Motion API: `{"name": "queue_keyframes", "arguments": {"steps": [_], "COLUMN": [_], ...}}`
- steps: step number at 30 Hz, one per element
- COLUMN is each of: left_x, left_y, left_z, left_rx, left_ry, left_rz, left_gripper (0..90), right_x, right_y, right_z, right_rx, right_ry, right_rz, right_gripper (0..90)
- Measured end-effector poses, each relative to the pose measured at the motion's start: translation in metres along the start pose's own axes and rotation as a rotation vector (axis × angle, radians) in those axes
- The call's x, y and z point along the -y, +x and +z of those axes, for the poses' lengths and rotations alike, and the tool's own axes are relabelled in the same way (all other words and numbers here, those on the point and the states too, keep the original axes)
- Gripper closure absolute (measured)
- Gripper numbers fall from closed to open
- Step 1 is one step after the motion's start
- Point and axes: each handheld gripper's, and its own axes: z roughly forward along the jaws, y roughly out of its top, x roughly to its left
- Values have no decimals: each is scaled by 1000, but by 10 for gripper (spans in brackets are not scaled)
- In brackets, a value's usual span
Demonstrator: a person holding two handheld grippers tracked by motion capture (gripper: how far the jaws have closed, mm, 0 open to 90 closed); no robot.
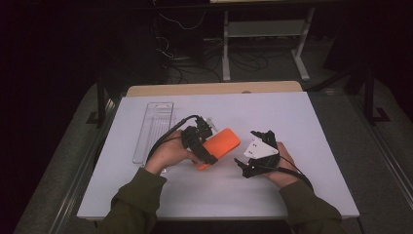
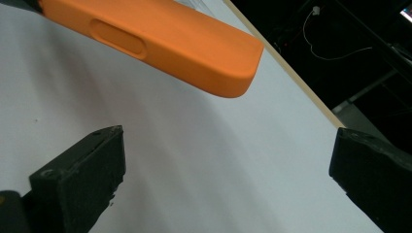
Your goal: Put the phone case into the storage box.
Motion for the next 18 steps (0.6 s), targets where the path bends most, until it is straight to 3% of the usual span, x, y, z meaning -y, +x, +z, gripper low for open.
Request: {"name": "queue_keyframes", "arguments": {"steps": [9,13,18], "left_x": [0,1,1], "left_y": [0,0,-2], "left_z": [-2,-2,-2], "left_rx": [-5,-7,-11], "left_ry": [-6,-10,-18], "left_rz": [-7,-5,-9], "left_gripper": [154,154,154], "right_x": [-2,-2,-4], "right_y": [2,1,5], "right_z": [-3,-3,-3], "right_rx": [15,33,36], "right_ry": [6,10,14], "right_rz": [-13,-72,-91], "right_gripper": [0,0,0]}}
